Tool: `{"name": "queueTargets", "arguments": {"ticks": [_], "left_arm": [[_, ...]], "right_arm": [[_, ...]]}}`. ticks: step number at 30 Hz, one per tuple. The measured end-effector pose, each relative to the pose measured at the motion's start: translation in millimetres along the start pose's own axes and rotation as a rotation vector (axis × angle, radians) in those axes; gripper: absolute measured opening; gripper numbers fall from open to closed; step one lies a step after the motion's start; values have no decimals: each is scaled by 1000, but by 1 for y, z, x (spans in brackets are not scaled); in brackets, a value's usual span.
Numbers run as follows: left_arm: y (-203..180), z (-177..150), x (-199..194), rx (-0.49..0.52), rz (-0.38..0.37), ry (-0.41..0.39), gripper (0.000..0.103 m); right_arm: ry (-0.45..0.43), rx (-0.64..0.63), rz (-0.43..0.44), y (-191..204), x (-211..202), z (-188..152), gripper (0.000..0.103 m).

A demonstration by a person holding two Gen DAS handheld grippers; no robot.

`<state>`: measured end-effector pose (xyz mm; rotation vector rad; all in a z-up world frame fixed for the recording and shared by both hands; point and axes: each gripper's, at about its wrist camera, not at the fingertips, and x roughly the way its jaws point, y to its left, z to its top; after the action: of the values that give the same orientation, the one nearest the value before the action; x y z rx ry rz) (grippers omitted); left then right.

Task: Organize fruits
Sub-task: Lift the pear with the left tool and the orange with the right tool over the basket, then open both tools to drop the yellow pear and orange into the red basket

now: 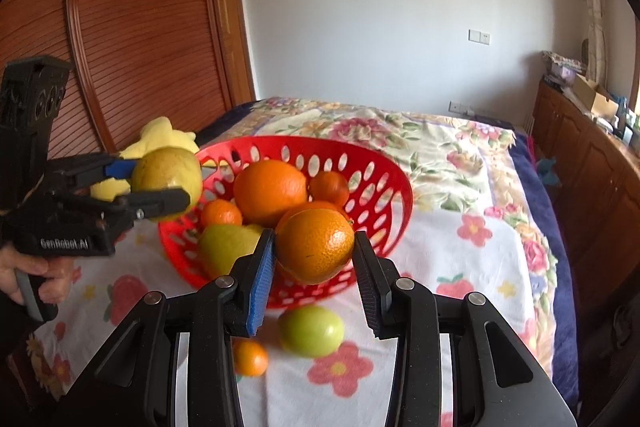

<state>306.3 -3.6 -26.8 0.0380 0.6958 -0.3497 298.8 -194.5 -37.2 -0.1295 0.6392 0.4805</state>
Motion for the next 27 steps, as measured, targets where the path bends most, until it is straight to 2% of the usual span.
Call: {"name": "queueTargets", "arguments": {"ticks": [14, 25, 26, 27], "left_arm": [[3, 2, 24, -13, 17, 34, 67], [3, 6, 29, -19, 28, 38, 67], [4, 6, 29, -22, 28, 38, 67], [5, 7, 29, -23, 29, 39, 67]], "right_arm": [[41, 15, -33, -14, 63, 30, 38], [92, 25, -48, -23, 87, 27, 39], [93, 25, -58, -24, 88, 26, 47], [92, 24, -59, -24, 87, 26, 47]]}}
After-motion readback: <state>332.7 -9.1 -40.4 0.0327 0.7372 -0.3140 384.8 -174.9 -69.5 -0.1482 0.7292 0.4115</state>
